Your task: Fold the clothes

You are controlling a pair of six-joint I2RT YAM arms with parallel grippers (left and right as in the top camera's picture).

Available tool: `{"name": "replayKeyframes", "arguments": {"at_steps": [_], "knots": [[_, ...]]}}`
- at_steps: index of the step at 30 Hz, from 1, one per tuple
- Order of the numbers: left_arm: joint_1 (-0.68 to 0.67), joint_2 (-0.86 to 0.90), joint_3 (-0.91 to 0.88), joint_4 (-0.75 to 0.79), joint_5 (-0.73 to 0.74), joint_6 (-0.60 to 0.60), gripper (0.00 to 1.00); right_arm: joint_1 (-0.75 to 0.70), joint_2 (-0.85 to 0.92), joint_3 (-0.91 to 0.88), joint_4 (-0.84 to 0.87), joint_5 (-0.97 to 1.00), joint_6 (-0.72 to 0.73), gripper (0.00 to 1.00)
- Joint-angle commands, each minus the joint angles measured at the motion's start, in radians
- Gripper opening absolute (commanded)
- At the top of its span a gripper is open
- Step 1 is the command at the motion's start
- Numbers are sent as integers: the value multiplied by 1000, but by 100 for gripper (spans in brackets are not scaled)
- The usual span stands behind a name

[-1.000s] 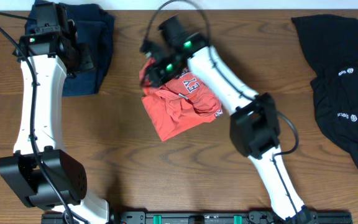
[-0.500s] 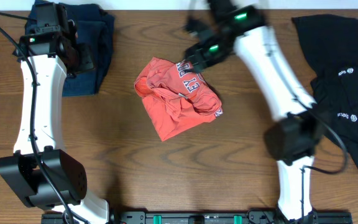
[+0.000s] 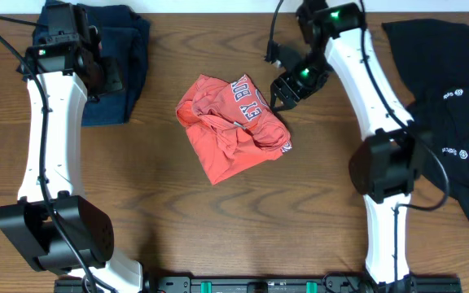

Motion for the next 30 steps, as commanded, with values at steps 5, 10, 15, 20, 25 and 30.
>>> {"name": "replayKeyframes", "arguments": {"at_steps": [5, 10, 15, 20, 25, 30], "knots": [[5, 15, -9, 1, -12, -9, 59, 26, 94, -10, -7, -47, -117, 61], [5, 15, -9, 2, -12, -9, 59, 58, 98, -16, -38, -85, -200, 60], [5, 15, -9, 0, -12, -9, 59, 85, 98, -54, 5, -27, -191, 58], [5, 15, -9, 0, -12, -9, 59, 84, 98, -116, 87, 39, -118, 58], [5, 15, -9, 1, -12, -9, 59, 77, 98, -130, 140, 64, -80, 58], [5, 15, -9, 1, -12, -9, 59, 79, 98, -130, 152, 63, -70, 15]]}}
